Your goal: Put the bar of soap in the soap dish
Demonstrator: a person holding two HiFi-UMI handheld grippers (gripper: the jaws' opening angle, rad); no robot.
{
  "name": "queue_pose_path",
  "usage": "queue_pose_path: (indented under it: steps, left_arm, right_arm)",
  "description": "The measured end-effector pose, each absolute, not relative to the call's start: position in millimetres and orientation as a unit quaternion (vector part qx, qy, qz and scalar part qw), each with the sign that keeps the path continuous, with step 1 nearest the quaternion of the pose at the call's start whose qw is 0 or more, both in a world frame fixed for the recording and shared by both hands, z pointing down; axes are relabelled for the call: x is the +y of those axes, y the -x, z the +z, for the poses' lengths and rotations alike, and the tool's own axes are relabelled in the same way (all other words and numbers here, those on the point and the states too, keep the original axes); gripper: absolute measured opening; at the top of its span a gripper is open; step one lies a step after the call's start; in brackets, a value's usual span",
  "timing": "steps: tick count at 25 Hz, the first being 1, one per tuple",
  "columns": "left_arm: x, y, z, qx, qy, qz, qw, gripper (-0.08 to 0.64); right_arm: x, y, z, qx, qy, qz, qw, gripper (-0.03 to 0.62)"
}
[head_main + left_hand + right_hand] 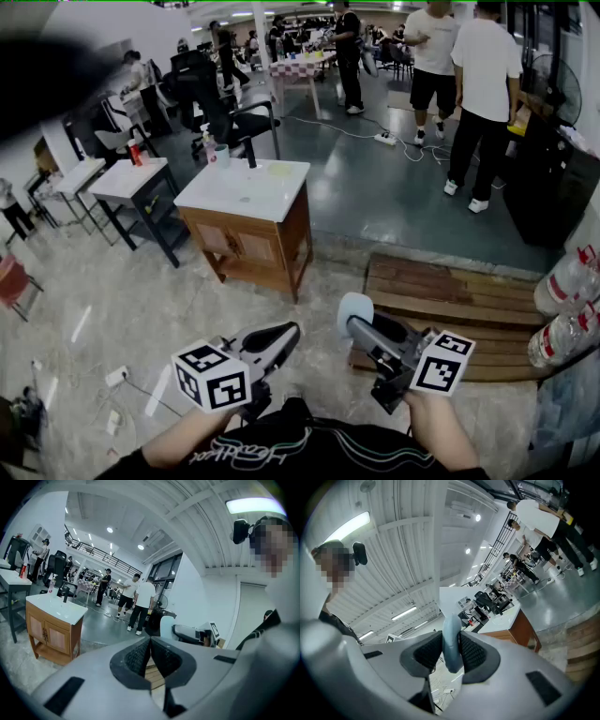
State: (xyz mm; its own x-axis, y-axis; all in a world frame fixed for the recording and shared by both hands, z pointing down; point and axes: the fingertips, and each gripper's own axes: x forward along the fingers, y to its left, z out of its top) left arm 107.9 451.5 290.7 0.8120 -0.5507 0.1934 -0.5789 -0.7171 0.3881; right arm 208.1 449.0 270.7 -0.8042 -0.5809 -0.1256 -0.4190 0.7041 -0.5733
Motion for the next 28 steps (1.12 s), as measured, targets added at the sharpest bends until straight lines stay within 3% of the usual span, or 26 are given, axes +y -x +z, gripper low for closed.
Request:
queue_pose_path:
  steps: [15,28]
  left_arm:
    - [441.0,-127.4,281.8,-0.284,-0.934,0.032,0.213,0.022]
    - [392.7,-97.1,295.6,-0.284,-0.932,0.01,0.225,0.023]
  right_arm:
    - [451.6,-215.3,265.6,0.907,0.287,-0.267,0.153,0.13]
    - [396.4,-185.0,281.7,0.904,0.284,-0.288,0.141,0.13]
